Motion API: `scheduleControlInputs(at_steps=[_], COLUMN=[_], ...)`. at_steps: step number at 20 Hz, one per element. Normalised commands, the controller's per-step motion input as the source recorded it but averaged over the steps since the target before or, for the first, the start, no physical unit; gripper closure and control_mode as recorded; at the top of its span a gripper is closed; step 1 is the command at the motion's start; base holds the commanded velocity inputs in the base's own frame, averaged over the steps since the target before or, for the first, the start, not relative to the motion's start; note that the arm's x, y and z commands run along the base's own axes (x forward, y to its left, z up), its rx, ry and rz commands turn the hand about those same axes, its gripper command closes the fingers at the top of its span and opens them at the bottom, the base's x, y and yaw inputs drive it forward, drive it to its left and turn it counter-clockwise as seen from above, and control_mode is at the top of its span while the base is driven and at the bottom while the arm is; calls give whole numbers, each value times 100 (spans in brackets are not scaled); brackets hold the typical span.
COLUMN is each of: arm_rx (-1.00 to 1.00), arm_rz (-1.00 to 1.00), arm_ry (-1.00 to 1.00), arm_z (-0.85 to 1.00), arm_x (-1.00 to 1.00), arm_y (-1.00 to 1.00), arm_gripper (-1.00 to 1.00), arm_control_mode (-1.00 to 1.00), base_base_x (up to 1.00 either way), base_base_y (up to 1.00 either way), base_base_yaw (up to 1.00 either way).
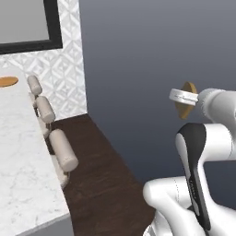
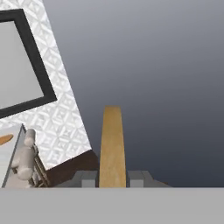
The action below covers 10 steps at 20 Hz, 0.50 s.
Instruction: Start the toaster. Once the lever pops up, take the bread to the plate on the dining counter.
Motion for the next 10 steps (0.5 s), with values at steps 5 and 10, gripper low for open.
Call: scheduleControlInputs(at_steps=[5,10], arm_rx=[0,0], arm_rz=[0,0], arm_ry=[0,0], arm_z=[0,0], arm_x=[0,0], arm_y=[0,0], arm_gripper=[100,100], arm_control_mode=[100,100], base_base_x=[100,100], base_base_y=[-25,-56], base_base_yaw=[58,38])
